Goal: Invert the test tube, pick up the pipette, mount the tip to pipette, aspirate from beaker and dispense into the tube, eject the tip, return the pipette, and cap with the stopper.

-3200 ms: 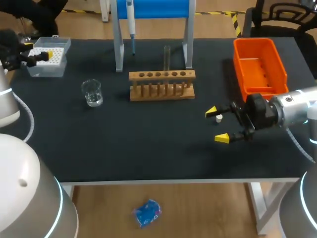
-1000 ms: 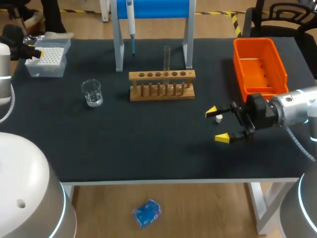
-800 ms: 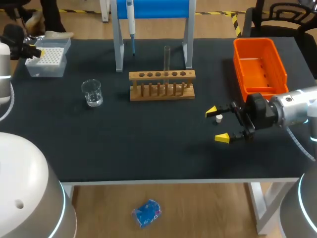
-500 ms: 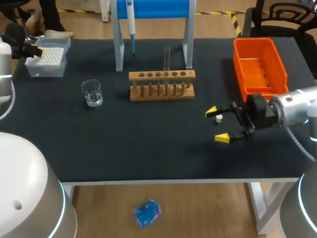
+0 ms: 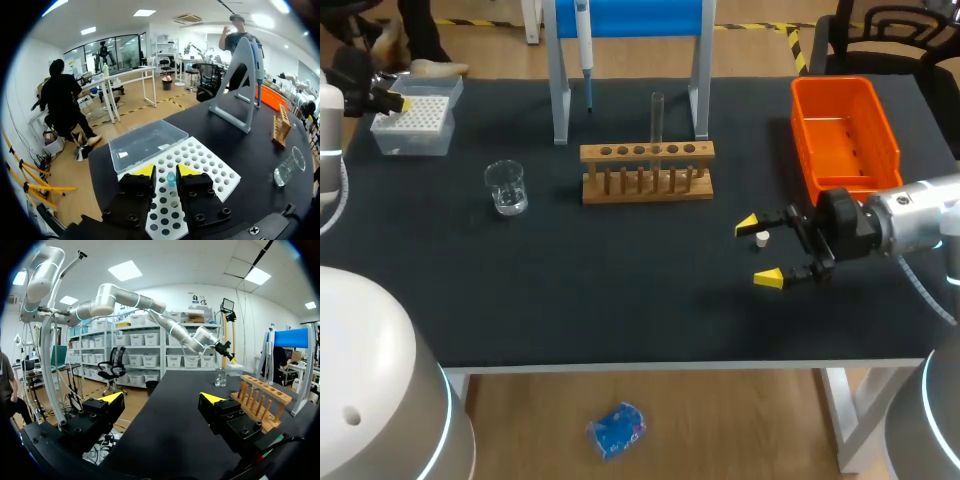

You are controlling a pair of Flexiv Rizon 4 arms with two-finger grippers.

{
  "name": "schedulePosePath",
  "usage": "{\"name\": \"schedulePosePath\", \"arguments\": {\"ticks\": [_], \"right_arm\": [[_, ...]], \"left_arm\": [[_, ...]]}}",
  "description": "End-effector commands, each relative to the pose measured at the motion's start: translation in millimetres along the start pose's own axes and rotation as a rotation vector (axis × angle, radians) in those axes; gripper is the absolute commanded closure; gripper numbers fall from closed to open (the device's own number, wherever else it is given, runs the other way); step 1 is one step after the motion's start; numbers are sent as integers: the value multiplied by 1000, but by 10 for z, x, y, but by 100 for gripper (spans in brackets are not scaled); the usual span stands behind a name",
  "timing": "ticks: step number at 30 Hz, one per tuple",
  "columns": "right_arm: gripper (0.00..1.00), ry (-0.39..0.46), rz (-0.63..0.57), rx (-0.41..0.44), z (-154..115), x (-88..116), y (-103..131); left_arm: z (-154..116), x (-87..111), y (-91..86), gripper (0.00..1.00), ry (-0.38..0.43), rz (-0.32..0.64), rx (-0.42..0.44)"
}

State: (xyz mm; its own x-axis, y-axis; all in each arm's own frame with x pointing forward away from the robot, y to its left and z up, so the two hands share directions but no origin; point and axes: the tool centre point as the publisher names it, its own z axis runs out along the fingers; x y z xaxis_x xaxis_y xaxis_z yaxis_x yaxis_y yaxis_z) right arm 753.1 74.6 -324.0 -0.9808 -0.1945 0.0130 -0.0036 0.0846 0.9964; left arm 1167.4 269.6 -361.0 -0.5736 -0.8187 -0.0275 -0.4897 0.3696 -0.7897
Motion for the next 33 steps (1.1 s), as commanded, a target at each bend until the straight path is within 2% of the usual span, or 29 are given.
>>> {"name": "schedulePosePath", "arguments": {"ticks": [1,11,16,20,22,33], "right_arm": [[0,-2,-1,0,-1,7,-3],[0,-2,-1,0,-1,7,-3],[0,-2,-1,0,-1,7,-3],[0,-2,-1,0,-1,7,-3],[0,-2,-1,0,-1,7,-3],[0,-2,-1,0,-1,7,-3]], "left_arm": [[24,-29,-3,77,10,-1,-11],[28,-20,25,82,14,4,-18],[25,-20,28,80,14,4,-15],[22,-18,28,85,16,7,-14],[22,-16,28,100,17,9,-14],[5,-4,21,100,18,14,-14]]}}
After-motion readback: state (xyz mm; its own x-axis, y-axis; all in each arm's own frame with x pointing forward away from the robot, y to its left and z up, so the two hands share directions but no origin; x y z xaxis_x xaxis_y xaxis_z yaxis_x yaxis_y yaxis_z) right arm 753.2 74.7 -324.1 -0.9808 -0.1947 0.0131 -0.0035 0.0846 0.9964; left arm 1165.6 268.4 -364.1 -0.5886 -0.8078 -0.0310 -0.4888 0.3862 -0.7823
